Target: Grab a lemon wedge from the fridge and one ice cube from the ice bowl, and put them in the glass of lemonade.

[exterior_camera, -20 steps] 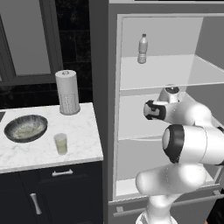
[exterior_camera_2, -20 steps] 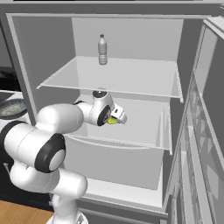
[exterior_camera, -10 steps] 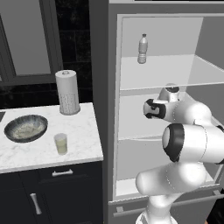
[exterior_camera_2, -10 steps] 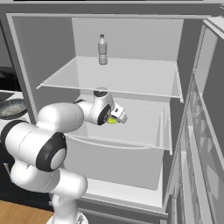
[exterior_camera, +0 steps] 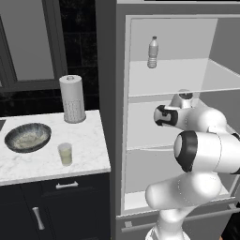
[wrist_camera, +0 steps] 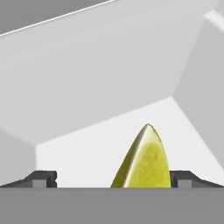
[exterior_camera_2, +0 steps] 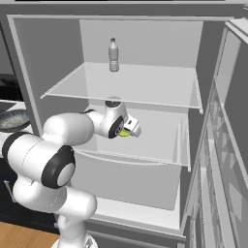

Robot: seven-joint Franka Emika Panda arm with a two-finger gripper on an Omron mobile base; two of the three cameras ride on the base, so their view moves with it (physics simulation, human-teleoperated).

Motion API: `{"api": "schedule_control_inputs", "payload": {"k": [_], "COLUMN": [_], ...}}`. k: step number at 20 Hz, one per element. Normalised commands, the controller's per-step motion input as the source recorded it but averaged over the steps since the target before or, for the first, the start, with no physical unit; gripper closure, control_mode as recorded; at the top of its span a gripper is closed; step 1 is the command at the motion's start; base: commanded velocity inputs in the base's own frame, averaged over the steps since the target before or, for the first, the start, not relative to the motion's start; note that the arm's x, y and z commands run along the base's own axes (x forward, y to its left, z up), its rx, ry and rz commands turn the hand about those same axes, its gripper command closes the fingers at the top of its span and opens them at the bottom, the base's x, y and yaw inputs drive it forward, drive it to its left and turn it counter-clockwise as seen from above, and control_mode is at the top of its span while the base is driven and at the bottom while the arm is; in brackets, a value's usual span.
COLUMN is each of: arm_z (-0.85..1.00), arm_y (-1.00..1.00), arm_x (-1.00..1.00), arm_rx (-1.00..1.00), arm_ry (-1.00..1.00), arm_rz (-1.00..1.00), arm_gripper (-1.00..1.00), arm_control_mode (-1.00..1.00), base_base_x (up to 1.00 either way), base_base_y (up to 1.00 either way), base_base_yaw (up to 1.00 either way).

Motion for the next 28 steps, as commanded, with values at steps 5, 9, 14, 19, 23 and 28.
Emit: {"api": "schedule_control_inputs", "payload": {"k": [5,9,14,19,23,28], "arm_z": [0.00,0.00,-0.01,-0.07,-0.06,-0.01], "arm_y": [0.00,0.00,0.00,0.00,0.00,0.00], "arm_x": [0.00,0.00,-0.03,-0.23,-0.63,-0.64], "arm_rx": [0.00,0.00,0.00,0.00,0.00,0.00], "arm_ry": [0.00,0.00,0.00,-0.01,-0.08,-0.13], "arm_rz": [0.00,0.00,0.00,0.00,0.00,0.00], "arm_gripper": [1.00,1.00,1.00,1.00,1.00,1.00], "arm_control_mode": [-1.00,-1.00,-1.00,-1.00,-1.00,-1.00], "base_base_x": [0.00,0.00,0.00,0.00,0.00,0.00], "base_base_y": [0.00,0.00,0.00,0.00,0.00,0.00], "base_base_yaw": [0.00,0.00,0.00,0.00,0.00,0.00]}}
